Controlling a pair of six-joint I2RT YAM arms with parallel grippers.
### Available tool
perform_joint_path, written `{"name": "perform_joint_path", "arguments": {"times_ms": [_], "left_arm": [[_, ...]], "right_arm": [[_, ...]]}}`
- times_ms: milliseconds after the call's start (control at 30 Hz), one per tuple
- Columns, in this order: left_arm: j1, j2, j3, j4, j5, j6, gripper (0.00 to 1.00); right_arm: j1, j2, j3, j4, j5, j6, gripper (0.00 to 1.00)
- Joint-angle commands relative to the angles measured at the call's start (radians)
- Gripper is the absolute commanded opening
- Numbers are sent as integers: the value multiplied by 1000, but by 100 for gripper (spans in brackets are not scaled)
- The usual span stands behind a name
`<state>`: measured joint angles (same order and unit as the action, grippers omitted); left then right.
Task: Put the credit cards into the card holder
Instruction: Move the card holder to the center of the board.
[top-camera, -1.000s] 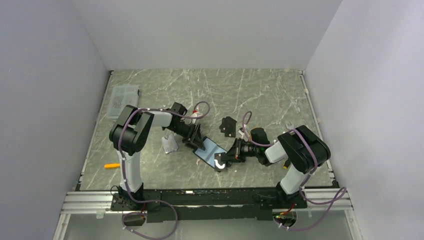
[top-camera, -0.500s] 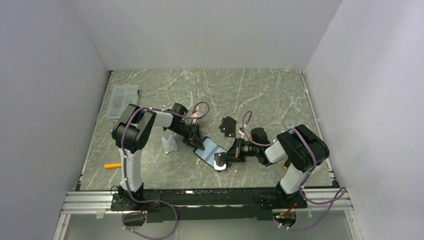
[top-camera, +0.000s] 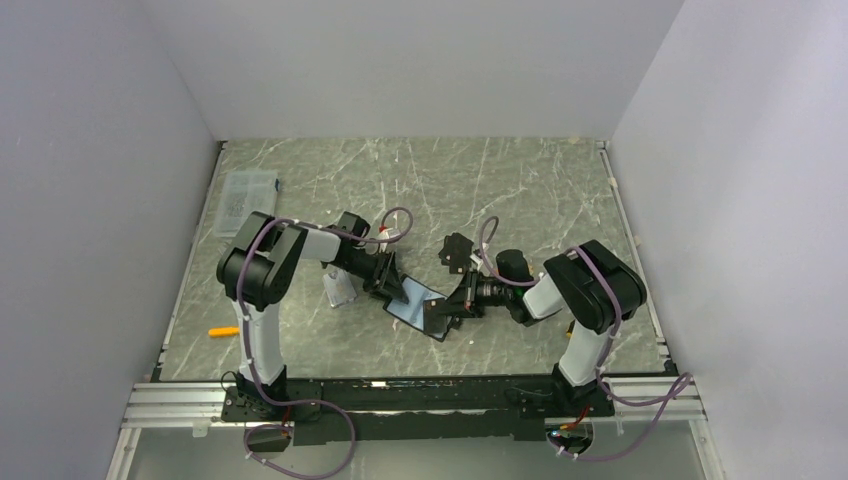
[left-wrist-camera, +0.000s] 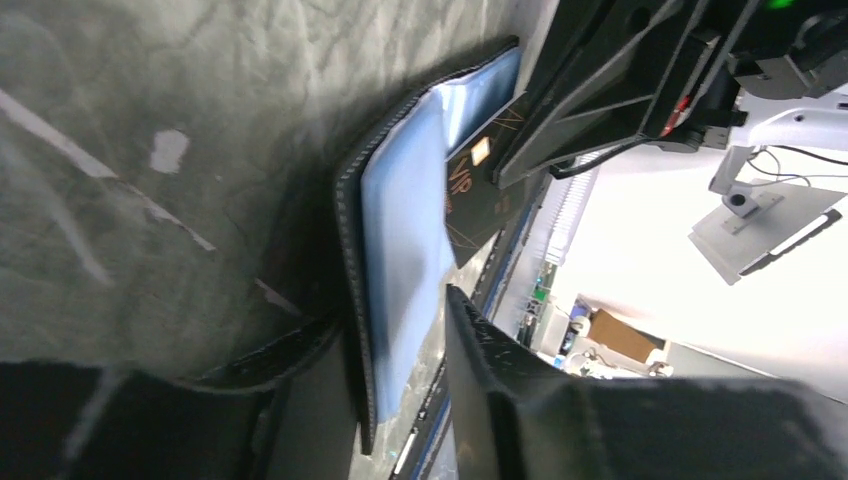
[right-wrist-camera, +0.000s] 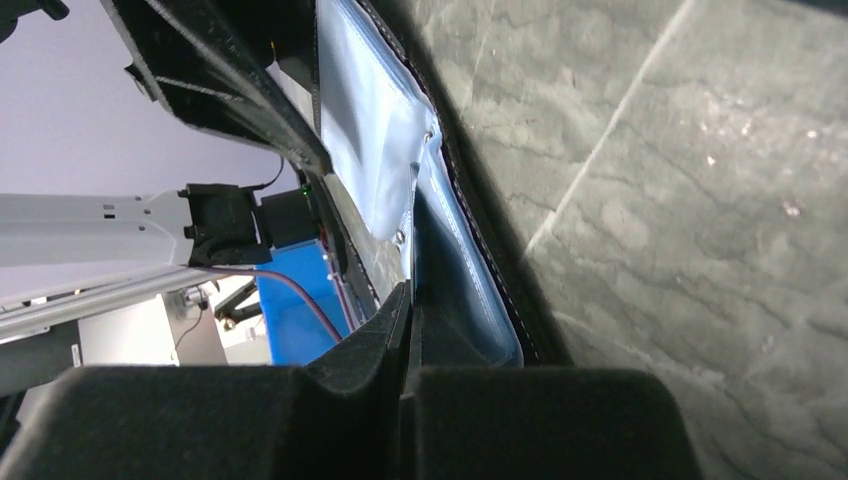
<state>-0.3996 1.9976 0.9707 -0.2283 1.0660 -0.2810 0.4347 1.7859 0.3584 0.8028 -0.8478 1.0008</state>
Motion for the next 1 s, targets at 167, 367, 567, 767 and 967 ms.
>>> {"name": "perform_joint_path", "arguments": {"times_ms": [167,367,567,767,967], "left_arm": [[7,-40,-4,-22,-120,49,55],[34,-75,26,-73,-228,86,55],[41,-70,37,-59,-249,93,51],[32,-44,32,-43,-231,89,26],[32,-68,-3,-37,-236,87,27]], "right_arm": [[10,5,19,57,-5,7,0],[11,-10,17,35,-8,-5,0],[21,22,10,95,-10,24,0],[22,36,25,108,-5,34,0],[24,64,29,144,0,55,0]]}}
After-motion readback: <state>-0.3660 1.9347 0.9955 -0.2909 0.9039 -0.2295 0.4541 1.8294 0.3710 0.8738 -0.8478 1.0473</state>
